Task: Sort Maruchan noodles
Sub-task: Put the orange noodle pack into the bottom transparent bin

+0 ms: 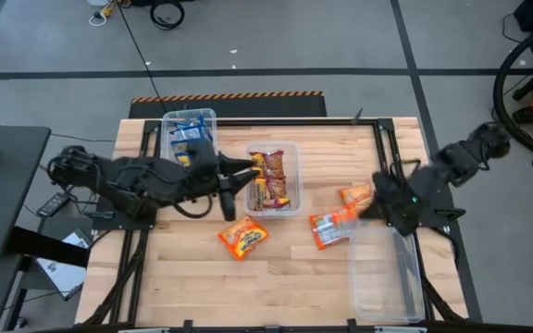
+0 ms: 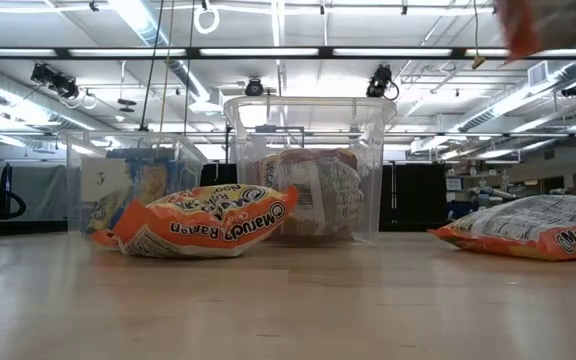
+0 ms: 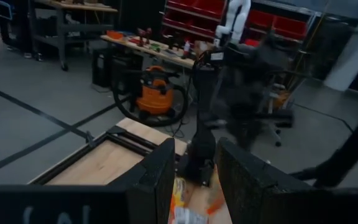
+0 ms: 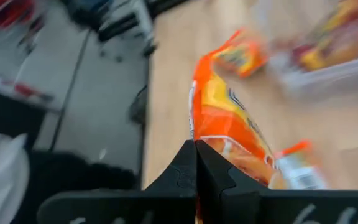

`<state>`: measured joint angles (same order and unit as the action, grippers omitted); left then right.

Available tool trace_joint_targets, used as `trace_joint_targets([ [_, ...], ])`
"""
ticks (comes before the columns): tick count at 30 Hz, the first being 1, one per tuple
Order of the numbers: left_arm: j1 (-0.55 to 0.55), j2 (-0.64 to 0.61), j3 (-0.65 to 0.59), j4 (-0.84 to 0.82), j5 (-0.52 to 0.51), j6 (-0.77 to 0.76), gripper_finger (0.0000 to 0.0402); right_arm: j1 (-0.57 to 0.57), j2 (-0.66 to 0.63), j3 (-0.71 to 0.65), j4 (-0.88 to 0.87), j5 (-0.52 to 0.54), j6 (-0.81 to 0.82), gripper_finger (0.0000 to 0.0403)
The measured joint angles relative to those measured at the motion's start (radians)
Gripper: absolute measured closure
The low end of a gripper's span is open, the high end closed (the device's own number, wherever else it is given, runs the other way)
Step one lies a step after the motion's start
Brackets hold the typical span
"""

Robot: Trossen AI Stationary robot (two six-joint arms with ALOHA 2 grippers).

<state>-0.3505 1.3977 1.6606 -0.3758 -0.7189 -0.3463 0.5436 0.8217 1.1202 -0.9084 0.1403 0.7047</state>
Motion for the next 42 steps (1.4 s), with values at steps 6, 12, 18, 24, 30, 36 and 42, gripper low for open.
trace_joint_targets([
  [6, 0.001, 0.038, 0.0, 0.026, -0.02, -0.009, 0.0278, 0.244, 0.026, 0.031, -0.016, 0.094, 0.168, 0.0402],
  [12, 0.001, 0.039, 0.0, 0.046, -0.029, -0.059, 0.0278, 0.434, 0.037, 0.001, -0.191, 0.136, 0.499, 0.0402],
  [18, 0.001, 0.038, 0.0, 0.093, -0.029, 0.004, 0.0278, 0.515, 0.09, -0.074, -0.243, 0.228, 0.686, 0.0402],
  [24, 0.001, 0.038, 0.0, 0.09, -0.026, 0.018, 0.0278, 0.553, 0.127, -0.21, -0.242, 0.237, 0.905, 0.0401],
  [30, 0.0, 0.038, 0.0, 0.09, 0.033, 0.019, 0.0278, 0.569, 0.133, -0.299, -0.231, 0.236, 1.035, 0.04],
  [36, 0.0, 0.038, 0.0, 0.091, 0.043, 0.03, 0.0278, 0.569, 0.133, -0.3, -0.202, 0.312, 1.016, 0.04],
  [42, 0.0, 0.035, 0.0, 0.09, 0.043, 0.073, 0.0278, 0.569, 0.139, -0.285, -0.117, 0.342, 0.868, 0.04],
])
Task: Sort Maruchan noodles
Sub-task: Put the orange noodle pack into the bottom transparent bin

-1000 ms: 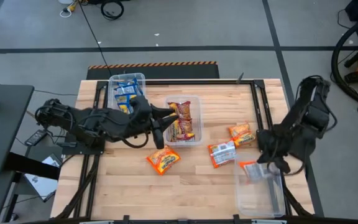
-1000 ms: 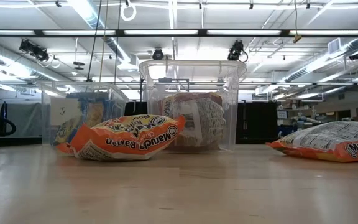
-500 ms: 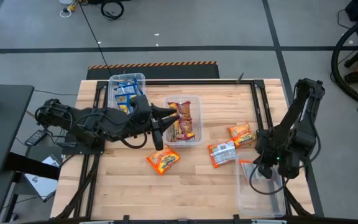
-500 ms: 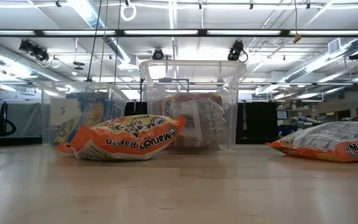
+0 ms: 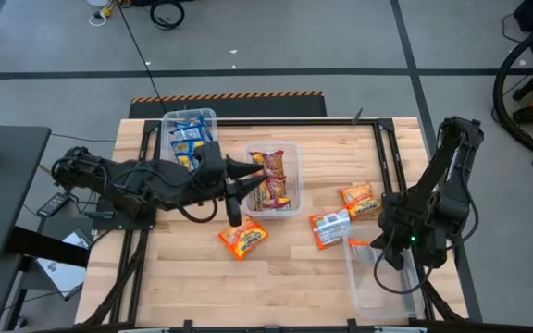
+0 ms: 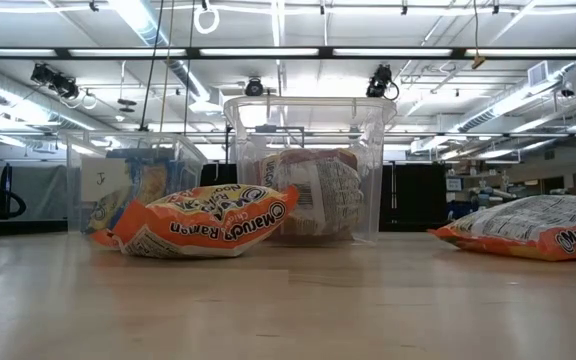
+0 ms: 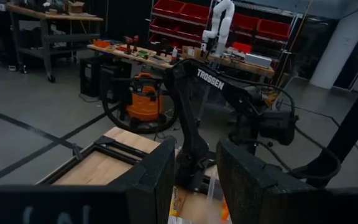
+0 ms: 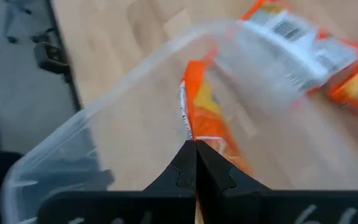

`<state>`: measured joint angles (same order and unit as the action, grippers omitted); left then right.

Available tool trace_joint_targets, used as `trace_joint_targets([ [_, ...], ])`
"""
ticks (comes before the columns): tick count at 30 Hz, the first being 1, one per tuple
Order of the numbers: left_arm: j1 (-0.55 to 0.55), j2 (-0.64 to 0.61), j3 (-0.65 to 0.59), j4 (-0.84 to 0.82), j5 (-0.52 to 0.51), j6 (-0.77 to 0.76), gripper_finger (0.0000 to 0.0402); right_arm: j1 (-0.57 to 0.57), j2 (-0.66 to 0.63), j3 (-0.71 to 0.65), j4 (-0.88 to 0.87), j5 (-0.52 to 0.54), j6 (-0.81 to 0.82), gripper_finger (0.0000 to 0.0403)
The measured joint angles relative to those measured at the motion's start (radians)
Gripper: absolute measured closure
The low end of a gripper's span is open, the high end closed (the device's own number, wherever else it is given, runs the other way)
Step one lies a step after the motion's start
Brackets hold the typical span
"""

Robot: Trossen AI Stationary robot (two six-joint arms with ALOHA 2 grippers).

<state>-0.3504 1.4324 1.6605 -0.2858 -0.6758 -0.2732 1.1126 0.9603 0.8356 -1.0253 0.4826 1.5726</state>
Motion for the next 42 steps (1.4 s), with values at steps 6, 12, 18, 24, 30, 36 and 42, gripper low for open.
trace_joint_targets([
  [6, 0.005, -0.002, 0.0, 0.0, 0.0, 0.008, 0.0278, -0.009, 0.027, -0.02, -0.067, 0.113, -0.001, 0.04],
  [12, 0.006, -0.002, 0.0, 0.001, 0.0, 0.008, 0.0278, -0.012, 0.039, -0.024, 0.02, 0.154, -0.123, 0.04],
  [18, 0.006, -0.002, 0.0, -0.001, 0.0, 0.008, 0.0278, -0.012, 0.058, -0.024, -0.028, 0.143, -0.168, 0.04],
  [24, 0.007, -0.002, 0.0, -0.004, 0.0, 0.008, 0.0278, -0.012, 0.115, -0.024, -0.113, 0.145, -0.183, 0.0398],
  [30, 0.007, -0.002, 0.0, -0.004, 0.0, 0.031, 0.0278, -0.012, 0.18, -0.024, -0.112, 0.156, -0.263, 0.0391],
  [36, 0.007, -0.002, 0.0, -0.004, 0.0, 0.034, 0.0278, -0.015, 0.212, -0.024, -0.114, 0.102, -0.163, 0.0389],
  [42, 0.006, -0.002, 0.0, -0.004, 0.0, 0.034, 0.0278, -0.032, 0.178, -0.024, -0.145, 0.02, -0.101, 0.0374],
])
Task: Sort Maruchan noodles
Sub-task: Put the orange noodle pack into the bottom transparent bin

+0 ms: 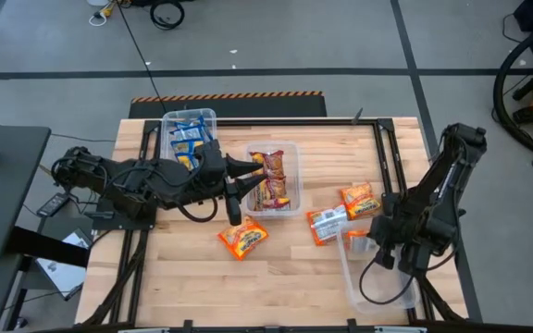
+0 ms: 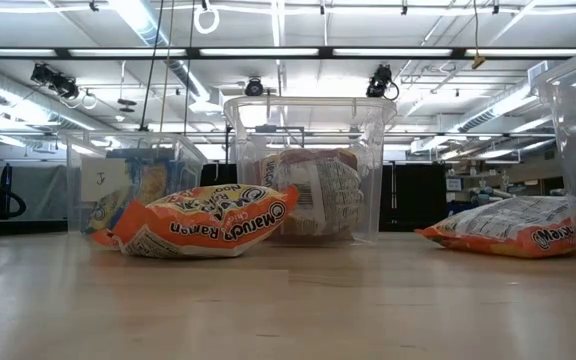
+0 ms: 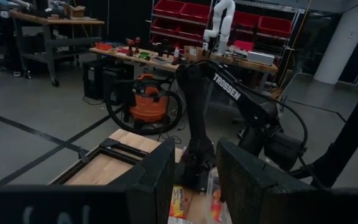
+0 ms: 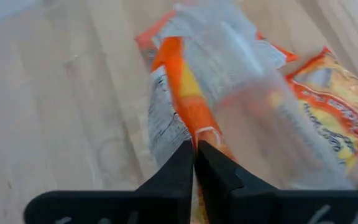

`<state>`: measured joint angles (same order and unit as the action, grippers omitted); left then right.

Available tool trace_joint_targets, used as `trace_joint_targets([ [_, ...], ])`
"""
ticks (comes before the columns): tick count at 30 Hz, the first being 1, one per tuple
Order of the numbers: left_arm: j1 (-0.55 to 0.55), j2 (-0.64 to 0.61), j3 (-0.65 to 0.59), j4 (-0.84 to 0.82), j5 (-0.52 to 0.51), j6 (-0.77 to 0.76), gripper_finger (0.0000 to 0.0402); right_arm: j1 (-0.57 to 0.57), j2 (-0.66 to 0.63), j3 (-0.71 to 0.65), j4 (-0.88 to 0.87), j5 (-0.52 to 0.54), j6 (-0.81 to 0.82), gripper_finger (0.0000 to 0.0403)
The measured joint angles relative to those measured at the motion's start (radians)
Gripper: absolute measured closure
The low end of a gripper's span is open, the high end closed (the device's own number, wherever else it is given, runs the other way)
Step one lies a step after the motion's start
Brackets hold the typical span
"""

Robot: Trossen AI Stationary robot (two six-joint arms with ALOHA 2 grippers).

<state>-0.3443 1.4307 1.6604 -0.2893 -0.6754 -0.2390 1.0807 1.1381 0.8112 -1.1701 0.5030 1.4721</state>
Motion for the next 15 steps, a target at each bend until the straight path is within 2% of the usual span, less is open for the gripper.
trace_joint_targets([
  [6, 0.0, 0.0, 0.0, 0.0, 0.0, 0.0, 0.0278, -0.03, -0.05, 0.0, -0.066, -0.006, -0.013, 0.0354],
  [11, 0.0, 0.0, 0.0, 0.0, 0.031, 0.0, 0.0278, -0.058, -0.053, 0.002, -0.089, -0.09, -0.07, 0.0347],
  [15, -0.001, 0.0, 0.0, 0.0, 0.045, -0.001, 0.0278, -0.073, -0.052, 0.067, -0.112, -0.125, -0.143, 0.0348],
])
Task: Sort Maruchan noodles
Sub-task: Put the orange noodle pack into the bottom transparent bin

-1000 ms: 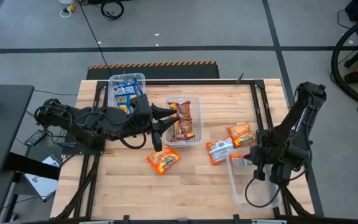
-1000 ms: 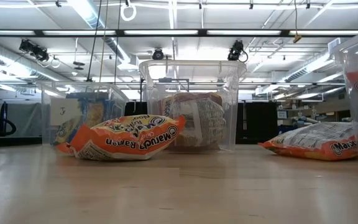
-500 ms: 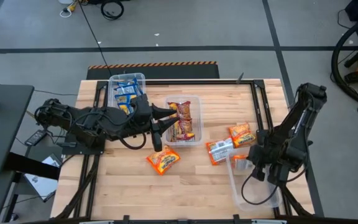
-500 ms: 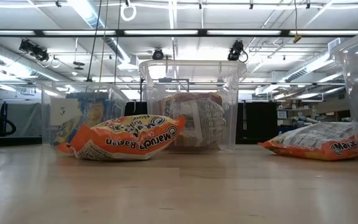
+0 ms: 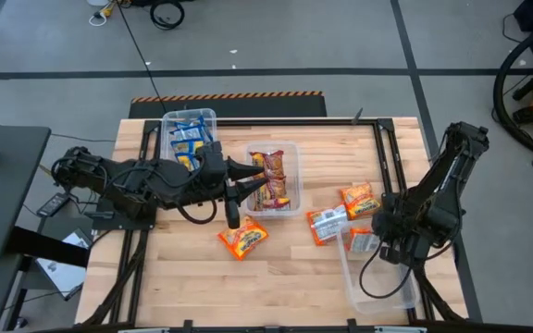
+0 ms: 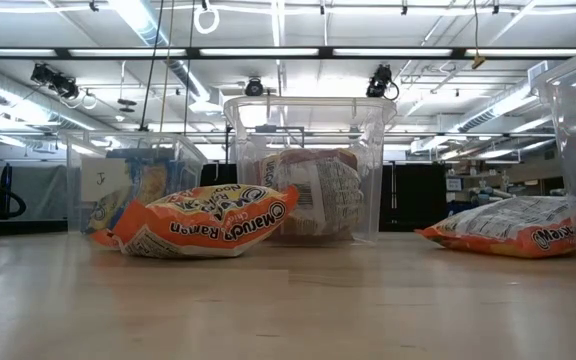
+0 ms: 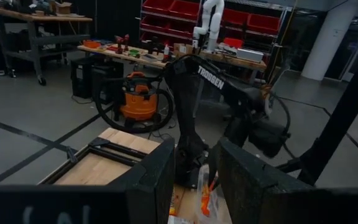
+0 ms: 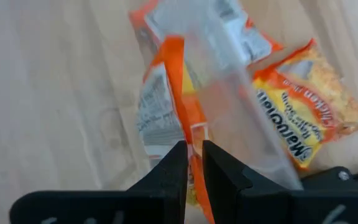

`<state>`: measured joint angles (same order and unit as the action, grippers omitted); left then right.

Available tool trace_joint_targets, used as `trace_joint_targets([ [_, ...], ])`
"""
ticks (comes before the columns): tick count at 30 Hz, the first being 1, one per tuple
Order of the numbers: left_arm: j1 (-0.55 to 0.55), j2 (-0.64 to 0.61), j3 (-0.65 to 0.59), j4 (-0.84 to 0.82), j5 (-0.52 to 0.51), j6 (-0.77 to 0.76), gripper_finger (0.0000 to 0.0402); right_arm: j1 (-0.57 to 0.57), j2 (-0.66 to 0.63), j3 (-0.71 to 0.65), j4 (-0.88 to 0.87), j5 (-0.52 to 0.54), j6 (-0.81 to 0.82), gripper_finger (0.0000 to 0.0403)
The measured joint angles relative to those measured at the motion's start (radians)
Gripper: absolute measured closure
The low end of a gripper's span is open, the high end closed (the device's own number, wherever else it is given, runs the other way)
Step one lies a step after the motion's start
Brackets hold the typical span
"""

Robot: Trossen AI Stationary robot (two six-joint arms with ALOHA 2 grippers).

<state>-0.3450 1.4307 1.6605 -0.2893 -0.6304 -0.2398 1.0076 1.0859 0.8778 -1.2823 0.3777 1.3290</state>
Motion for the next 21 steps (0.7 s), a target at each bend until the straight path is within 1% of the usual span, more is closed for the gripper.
trace_joint_targets([
  [6, -0.001, 0.0, 0.0, 0.0, 0.0, 0.002, 0.0278, -0.046, 0.0, 0.208, -0.167, 0.019, -0.005, 0.035],
  [9, -0.009, 0.0, 0.0, 0.014, 0.021, 0.043, 0.0278, -0.115, -0.001, 0.294, -0.227, 0.063, -0.001, 0.0346],
  [12, -0.024, 0.0, 0.0, 0.072, 0.053, 0.094, 0.0278, -0.269, -0.002, 0.321, -0.255, 0.062, 0.018, 0.0329],
  [15, -0.037, 0.002, 0.0, 0.125, 0.094, 0.136, 0.0278, -0.452, 0.005, 0.3, -0.236, 0.018, -0.003, 0.03],
  [17, -0.044, 0.003, 0.0, 0.123, 0.112, 0.147, 0.0278, -0.571, 0.016, 0.272, -0.178, -0.003, -0.042, 0.0279],
  [19, -0.058, 0.005, 0.0, 0.116, 0.112, 0.148, 0.0278, -0.685, 0.031, 0.236, -0.093, -0.026, -0.119, 0.0259],
  [21, -0.078, 0.005, 0.0, 0.111, 0.111, 0.148, 0.0278, -0.8, 0.058, 0.205, -0.015, -0.06, -0.178, 0.0246],
])
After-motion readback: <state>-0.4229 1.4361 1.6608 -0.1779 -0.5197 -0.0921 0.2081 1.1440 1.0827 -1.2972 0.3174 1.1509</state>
